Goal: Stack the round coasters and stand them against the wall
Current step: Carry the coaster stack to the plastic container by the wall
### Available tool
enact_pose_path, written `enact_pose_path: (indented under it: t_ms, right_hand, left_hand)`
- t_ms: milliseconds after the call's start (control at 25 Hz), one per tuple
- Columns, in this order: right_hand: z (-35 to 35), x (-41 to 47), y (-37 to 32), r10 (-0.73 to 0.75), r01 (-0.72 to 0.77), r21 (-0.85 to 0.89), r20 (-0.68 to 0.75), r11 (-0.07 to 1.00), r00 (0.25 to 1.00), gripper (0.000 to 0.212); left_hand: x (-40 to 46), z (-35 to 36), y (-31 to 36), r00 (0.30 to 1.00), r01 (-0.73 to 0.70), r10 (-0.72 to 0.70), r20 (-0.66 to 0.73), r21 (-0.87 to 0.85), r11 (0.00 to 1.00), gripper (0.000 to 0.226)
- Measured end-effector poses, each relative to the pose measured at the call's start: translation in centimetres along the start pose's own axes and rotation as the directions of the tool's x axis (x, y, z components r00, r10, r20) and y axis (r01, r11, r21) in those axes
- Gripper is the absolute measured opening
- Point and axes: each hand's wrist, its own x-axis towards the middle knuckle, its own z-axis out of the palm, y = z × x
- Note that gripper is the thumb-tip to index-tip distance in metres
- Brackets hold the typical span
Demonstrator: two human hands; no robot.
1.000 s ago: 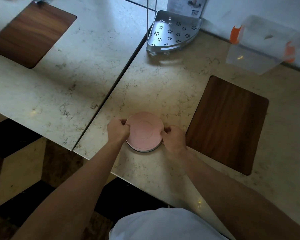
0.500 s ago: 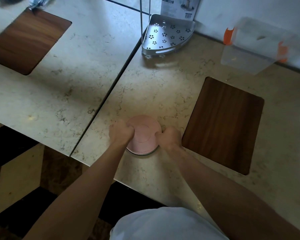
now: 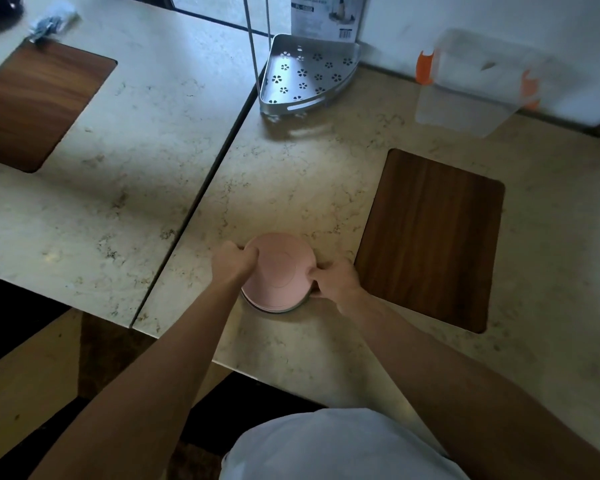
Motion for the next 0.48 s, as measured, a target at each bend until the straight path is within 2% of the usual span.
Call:
enact_pose_path:
  t_ms: [240,480]
  right_hand:
    - [-4.4,-0.2,0.8,-0.008,0.011,0.047,-0.056,0.999,0.998,0.027]
    - [-11.3,-0.5,2.2,-0.003,0.005,0.016,-0.171,1.000,0.985,0.011]
  left_hand:
    - [-0.9,2.5,2.5,0.988,-0.053,0.054,0.146,-0.011,0.999,0.022]
    - [-2.9,6.6,7.1,0.960,-0.123,0.118,0.255,0.003,0.992,0.018]
